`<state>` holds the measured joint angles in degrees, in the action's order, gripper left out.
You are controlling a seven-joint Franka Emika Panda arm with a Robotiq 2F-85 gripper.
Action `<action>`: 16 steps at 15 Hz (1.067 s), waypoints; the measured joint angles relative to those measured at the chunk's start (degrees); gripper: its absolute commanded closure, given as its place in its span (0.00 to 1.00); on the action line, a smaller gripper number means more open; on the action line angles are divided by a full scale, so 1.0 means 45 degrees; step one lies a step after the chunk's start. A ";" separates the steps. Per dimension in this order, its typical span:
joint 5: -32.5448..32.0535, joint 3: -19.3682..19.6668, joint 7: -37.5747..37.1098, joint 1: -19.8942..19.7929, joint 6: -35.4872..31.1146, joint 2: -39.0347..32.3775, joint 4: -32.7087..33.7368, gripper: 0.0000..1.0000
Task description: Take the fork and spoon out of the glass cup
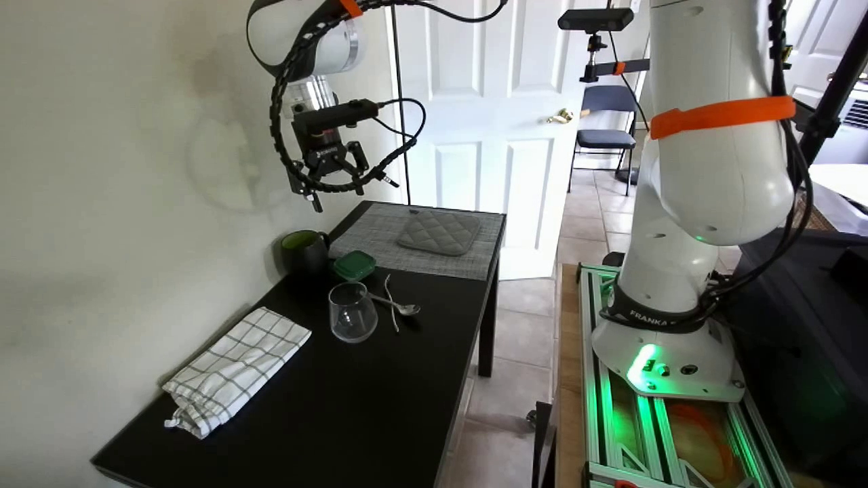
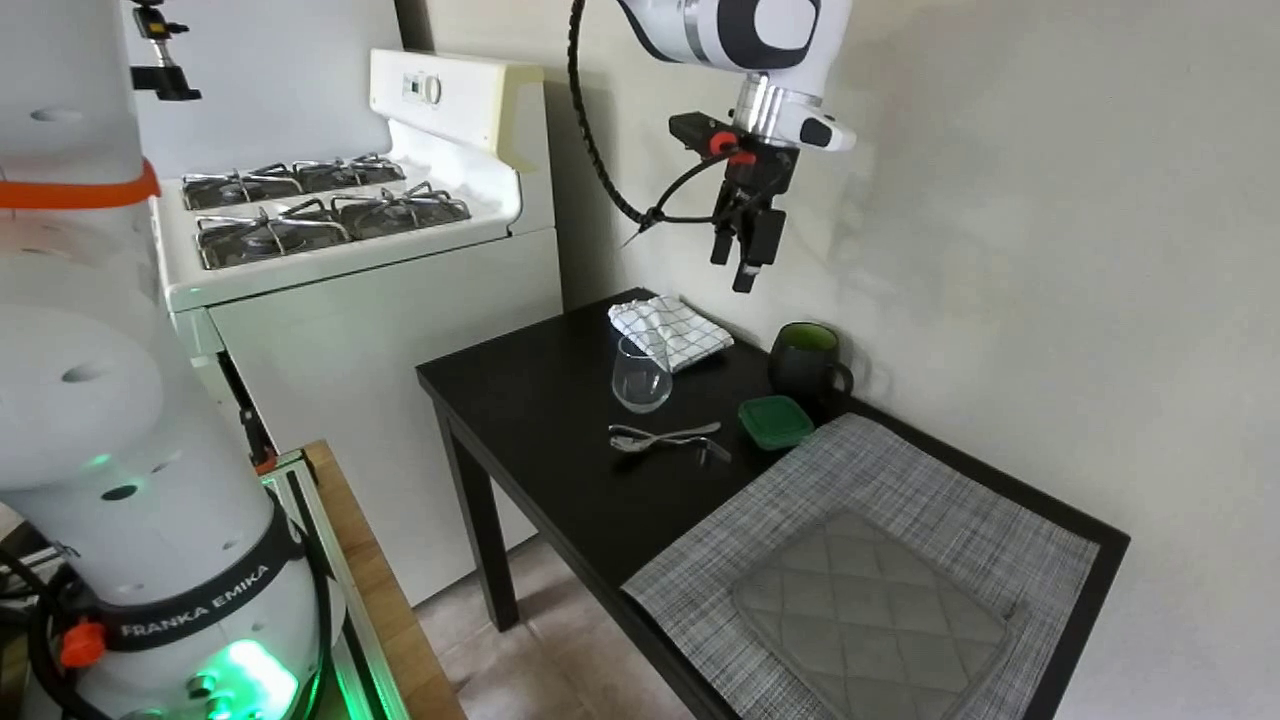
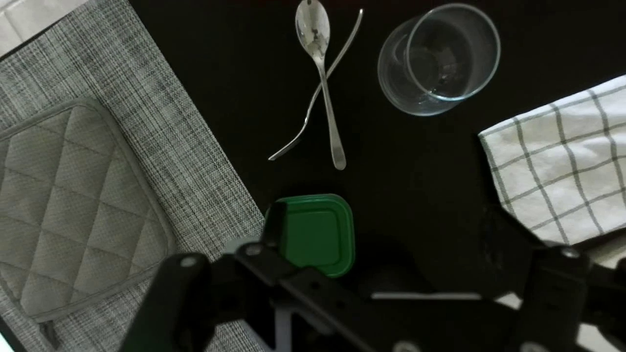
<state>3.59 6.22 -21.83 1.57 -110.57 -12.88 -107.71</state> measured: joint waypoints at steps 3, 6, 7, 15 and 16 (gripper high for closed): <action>-0.0199 -0.0031 0.0382 -0.0027 0.0000 0.0748 -0.0519 0.00; -0.0357 -0.0045 0.0640 -0.0071 0.0000 0.1336 -0.0964 0.00; -0.0435 -0.0048 0.0726 -0.0084 0.0000 0.1513 -0.1103 0.00; -0.0693 -0.0107 0.1147 -0.0213 0.0000 0.2254 -0.1766 0.00; -0.0696 -0.0112 0.1148 -0.0213 0.0000 0.2257 -0.1773 0.00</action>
<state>0.45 5.72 -16.66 0.61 -110.57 -2.72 -115.69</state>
